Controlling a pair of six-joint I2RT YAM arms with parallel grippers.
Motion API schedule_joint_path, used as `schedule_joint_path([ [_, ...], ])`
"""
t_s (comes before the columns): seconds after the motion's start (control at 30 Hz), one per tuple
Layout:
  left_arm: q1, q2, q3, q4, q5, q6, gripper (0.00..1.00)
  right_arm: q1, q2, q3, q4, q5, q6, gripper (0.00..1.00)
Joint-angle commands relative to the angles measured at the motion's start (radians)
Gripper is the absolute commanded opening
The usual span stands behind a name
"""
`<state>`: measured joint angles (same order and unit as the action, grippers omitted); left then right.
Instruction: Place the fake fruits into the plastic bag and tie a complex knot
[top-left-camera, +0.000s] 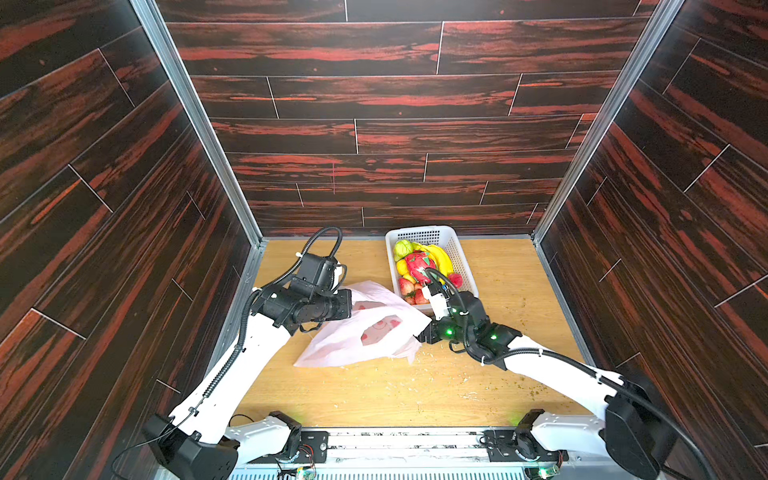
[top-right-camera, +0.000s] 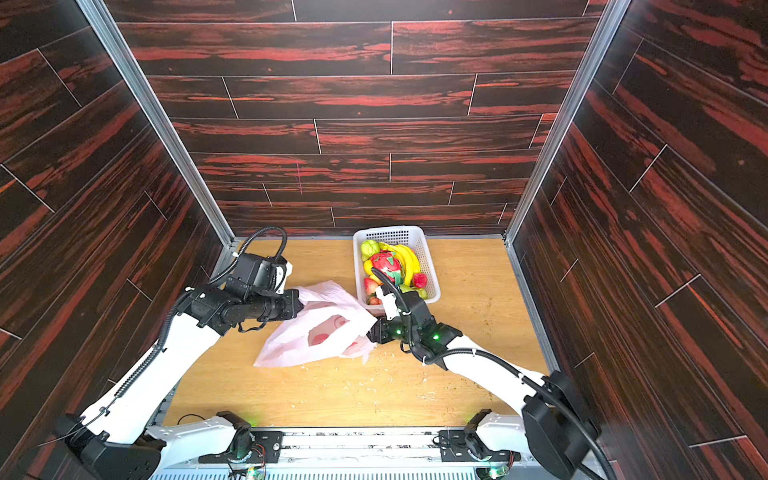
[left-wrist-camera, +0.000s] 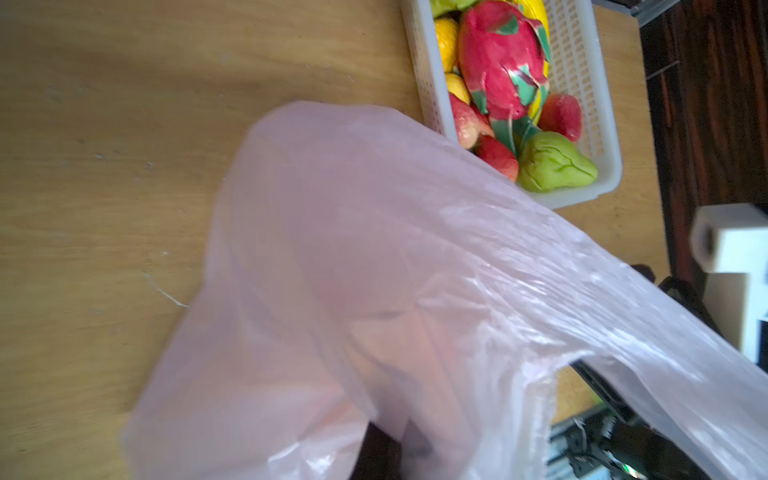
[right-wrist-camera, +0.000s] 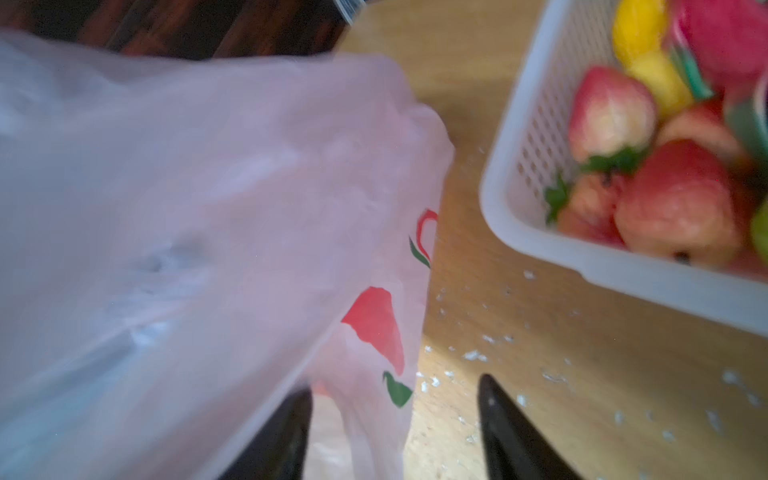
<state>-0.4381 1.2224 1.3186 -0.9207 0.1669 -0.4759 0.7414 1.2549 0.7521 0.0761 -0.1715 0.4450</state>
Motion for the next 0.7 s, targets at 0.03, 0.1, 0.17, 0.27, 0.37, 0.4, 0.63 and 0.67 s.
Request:
schedule_joint_path([
  [0.03,0.006,-0.002,-0.007,0.019,0.055,-0.003,0.0,0.003,-0.062,-0.02,0.103,-0.103,-0.113,0.79],
  [0.1,0.007,-0.003,-0.008,0.019,0.051,-0.001,0.0,0.003,-0.073,-0.026,0.148,-0.141,-0.127,0.81],
  [0.17,0.008,-0.006,-0.01,0.021,0.053,0.003,0.0,0.003,-0.084,-0.032,0.202,-0.169,-0.131,0.84],
  [0.27,0.009,-0.008,-0.014,0.023,0.045,0.012,0.0,0.003,-0.081,-0.015,0.271,-0.259,-0.133,0.85],
  [0.37,0.011,-0.008,-0.013,0.023,0.045,0.008,0.0,0.002,-0.068,0.01,0.27,-0.307,-0.155,0.85],
  [0.4,0.012,-0.009,-0.015,0.029,0.043,-0.003,0.0,0.003,-0.073,0.008,0.257,-0.296,-0.17,0.85],
  [0.63,0.044,-0.026,-0.046,0.138,0.101,-0.153,0.0,0.001,-0.191,-0.132,0.249,-0.137,-0.236,0.94],
  [0.67,0.046,-0.026,-0.046,0.152,0.123,-0.171,0.0,0.002,-0.209,-0.157,0.256,-0.118,-0.244,0.95],
])
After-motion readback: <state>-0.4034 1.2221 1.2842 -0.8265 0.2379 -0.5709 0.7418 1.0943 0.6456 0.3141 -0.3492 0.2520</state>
